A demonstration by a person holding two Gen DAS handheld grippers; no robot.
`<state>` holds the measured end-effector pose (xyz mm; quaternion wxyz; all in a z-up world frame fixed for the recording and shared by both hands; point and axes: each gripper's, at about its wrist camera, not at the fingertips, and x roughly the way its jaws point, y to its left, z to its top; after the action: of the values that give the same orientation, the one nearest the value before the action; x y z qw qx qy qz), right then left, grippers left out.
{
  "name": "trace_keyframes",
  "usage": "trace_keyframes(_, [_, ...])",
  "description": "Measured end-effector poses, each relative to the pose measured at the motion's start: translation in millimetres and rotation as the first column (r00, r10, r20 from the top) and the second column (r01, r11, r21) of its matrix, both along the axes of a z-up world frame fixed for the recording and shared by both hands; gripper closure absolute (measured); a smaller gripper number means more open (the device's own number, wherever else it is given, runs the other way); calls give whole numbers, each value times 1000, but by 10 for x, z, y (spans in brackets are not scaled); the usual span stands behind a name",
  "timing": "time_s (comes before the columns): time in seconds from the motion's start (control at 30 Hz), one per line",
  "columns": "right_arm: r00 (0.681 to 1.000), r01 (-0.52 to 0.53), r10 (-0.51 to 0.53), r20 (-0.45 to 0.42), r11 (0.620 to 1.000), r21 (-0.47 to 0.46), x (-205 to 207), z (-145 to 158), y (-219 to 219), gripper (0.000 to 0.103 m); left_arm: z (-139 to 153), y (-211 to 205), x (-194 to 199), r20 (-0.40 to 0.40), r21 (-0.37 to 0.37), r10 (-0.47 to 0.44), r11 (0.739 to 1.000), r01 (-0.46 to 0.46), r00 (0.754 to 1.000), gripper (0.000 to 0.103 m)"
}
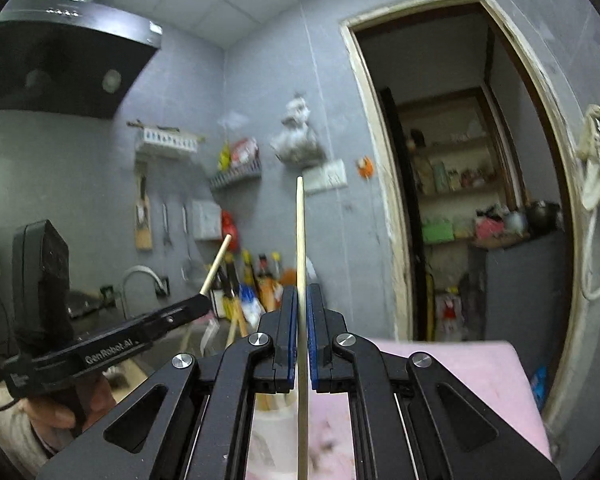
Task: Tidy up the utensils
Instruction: 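Lower both chopsticks into the basket and open both grippers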
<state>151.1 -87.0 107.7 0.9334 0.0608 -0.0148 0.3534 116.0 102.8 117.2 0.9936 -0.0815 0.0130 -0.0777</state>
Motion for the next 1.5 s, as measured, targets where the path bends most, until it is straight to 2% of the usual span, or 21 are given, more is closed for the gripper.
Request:
trace_keyframes(0.17, [998,-3,-2,69,998,62,86,157,248,100,146,330,96,79,-23,76,997,-74,994,101])
trace_keyframes(0.3, [995,21,-30,93,995,93,168,175,448,100,133,555,187,92,-35,144,989,-141,985,101])
trace_keyframes(0.5, [996,14,-27,85,988,155,337,55,599,100,-34,926,315,62,-181,171,971,-158,983,101])
trace_keyframes(0.63, [997,-15,-1,72,974,228,452,-155,565,100,-215,1158,430,5,-321,173,933,-162,985,101])
trace_keyframes(0.7, [998,-10,-5,62,970,243,491,-243,556,100,-279,1224,450,-2,-351,182,920,-172,983,101])
trace_keyframes(0.97, [1000,1,-8,26,967,254,653,-406,533,100,-344,1191,380,34,-336,272,909,-245,962,101])
trace_keyframes(1.2, [1000,5,-6,2,969,246,718,-479,574,100,-459,1122,410,34,-304,348,897,-322,937,101])
trace_keyframes(1.5, [1000,12,-8,-20,982,191,720,-583,687,100,-577,1072,444,11,-286,346,900,-329,938,101])
